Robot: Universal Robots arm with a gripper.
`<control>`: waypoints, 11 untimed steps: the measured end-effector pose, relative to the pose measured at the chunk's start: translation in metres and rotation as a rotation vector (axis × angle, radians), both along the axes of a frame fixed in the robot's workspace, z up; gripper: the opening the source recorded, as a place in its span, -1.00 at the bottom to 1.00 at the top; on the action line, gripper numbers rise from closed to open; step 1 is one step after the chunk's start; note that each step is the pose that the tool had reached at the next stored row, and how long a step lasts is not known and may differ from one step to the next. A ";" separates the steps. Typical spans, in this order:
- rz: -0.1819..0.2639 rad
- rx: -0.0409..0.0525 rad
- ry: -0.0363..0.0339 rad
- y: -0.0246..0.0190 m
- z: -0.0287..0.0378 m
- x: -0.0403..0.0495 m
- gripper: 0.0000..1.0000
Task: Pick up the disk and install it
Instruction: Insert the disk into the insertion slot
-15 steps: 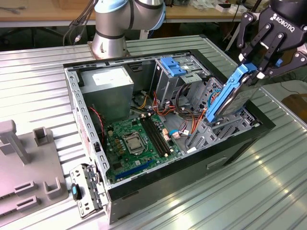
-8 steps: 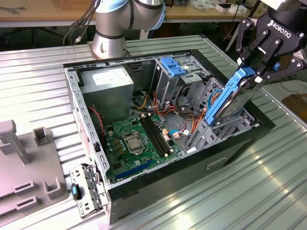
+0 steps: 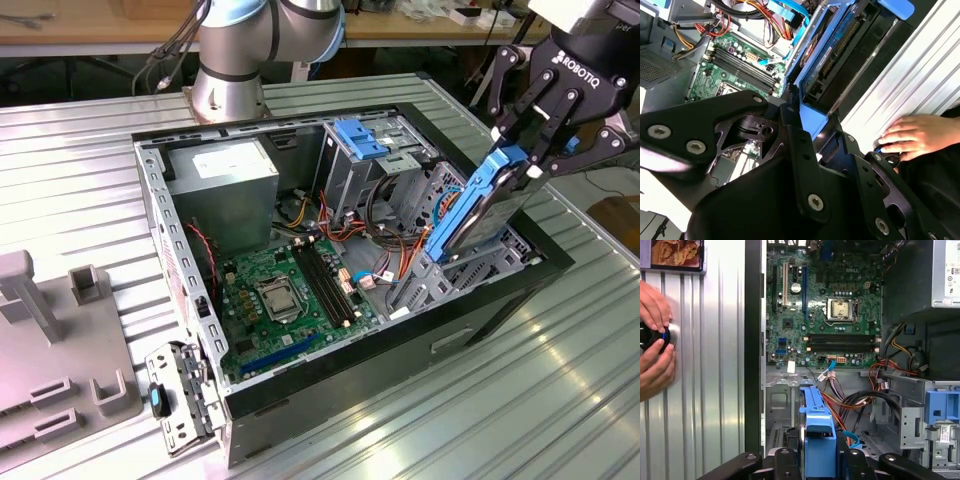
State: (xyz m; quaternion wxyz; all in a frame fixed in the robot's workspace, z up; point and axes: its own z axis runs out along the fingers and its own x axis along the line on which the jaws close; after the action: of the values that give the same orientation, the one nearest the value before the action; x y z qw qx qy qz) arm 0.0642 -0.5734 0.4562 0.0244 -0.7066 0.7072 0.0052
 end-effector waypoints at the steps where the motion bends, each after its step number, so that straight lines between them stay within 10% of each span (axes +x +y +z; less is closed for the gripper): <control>1: 0.000 0.0001 0.0001 0.0000 -0.0019 0.0001 -0.26; 11: 0.000 0.0014 0.0003 -0.0001 -0.0010 0.0003 -0.26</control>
State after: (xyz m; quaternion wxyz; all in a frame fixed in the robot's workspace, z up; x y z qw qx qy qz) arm 0.0646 -0.5735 0.4552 0.0248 -0.7067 0.7070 0.0058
